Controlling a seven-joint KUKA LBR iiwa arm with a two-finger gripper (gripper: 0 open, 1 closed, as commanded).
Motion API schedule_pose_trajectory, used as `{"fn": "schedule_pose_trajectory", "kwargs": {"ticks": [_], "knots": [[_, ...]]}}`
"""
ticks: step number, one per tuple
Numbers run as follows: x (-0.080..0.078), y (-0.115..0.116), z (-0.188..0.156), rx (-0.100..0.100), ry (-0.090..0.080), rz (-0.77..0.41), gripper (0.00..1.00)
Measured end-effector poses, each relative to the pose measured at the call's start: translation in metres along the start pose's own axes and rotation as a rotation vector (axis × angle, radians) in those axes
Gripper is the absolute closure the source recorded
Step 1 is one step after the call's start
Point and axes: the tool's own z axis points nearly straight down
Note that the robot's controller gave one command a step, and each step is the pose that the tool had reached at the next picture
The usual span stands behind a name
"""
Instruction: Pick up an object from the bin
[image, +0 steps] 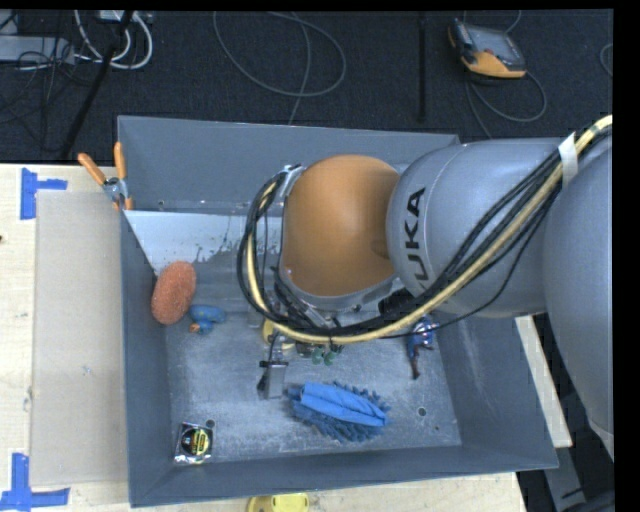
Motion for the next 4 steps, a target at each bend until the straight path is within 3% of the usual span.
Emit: {"fn": "schedule_pose_trajectory", "kwargs": {"ticks": [1,2,3,4], "knots": [[-0.014,-0.014,0.035,-0.003,-0.008,0.046,0.00],[-0.032,-0.040,0.060,0.002,0.008,0.072,0.00],[-0.009,-0.084,0.044,0.000,-0.001,0.062,0.00],[-0.061,-0.089,0.082,0.000,-0.001,0.068,1.00]]}}
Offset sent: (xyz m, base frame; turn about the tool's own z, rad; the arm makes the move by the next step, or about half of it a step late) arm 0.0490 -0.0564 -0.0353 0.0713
